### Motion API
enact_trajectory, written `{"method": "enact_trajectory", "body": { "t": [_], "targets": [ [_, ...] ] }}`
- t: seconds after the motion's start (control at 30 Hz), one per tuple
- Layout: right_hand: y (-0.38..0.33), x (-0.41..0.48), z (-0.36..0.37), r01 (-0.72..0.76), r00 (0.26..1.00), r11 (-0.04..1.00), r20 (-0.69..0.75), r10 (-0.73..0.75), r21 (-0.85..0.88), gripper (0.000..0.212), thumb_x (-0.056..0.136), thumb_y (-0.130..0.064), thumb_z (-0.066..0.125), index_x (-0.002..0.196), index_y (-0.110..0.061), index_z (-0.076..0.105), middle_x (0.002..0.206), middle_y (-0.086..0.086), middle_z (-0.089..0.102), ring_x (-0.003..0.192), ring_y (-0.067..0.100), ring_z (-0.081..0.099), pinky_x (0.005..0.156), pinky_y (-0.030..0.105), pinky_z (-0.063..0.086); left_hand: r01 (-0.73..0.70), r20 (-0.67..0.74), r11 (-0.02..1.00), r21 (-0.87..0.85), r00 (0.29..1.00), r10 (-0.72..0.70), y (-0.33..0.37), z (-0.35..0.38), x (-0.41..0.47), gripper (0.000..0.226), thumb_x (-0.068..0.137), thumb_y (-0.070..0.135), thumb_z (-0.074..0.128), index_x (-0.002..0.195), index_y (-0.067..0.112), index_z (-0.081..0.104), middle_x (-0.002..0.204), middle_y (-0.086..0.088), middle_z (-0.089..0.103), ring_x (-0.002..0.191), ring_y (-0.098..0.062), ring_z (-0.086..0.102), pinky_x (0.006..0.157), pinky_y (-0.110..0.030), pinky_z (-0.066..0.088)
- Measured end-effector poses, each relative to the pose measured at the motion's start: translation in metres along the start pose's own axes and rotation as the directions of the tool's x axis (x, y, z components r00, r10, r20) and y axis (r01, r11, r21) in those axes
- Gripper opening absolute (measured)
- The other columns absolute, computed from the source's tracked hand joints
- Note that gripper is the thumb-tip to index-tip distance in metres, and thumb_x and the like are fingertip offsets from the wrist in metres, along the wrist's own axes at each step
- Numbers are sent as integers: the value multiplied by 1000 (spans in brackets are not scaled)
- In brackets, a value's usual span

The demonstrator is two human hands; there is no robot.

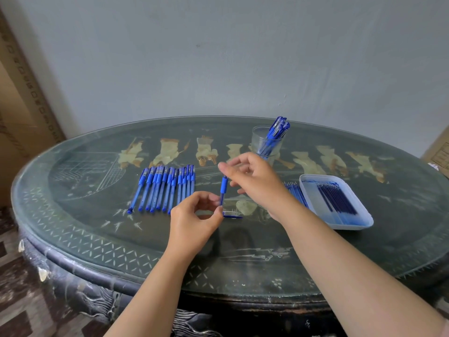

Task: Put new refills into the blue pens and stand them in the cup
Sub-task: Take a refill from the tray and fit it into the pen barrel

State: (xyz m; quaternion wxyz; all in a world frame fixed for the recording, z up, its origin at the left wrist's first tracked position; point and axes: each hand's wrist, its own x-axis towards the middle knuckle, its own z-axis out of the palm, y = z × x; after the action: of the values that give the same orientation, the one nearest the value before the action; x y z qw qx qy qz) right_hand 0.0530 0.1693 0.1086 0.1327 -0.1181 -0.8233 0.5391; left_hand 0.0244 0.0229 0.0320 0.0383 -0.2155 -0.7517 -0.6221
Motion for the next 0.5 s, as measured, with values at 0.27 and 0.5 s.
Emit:
{"method": "enact_trajectory", "body": {
  "t": [0.27,0.5],
  "targets": [
    [6,-2,3,10,998,1000,-56,-9,19,25,82,-43,74,90,-21,66,94,-4,71,90,12,68,84,36,56,3,3,1000,-2,1000,-3,-2,1,1,19,78,0,75,87,16,69,85,9,71,78,-2,67,66,-12,52],
    [7,-4,1,37,999,997,-43,-34,69,7,88,-33,71,91,-26,70,95,-4,73,92,11,68,90,41,56,-2,7,1000,-2,1000,2,-2,0,1,20,77,1,75,87,17,69,85,8,71,77,-3,68,67,-13,53]
  ]
}}
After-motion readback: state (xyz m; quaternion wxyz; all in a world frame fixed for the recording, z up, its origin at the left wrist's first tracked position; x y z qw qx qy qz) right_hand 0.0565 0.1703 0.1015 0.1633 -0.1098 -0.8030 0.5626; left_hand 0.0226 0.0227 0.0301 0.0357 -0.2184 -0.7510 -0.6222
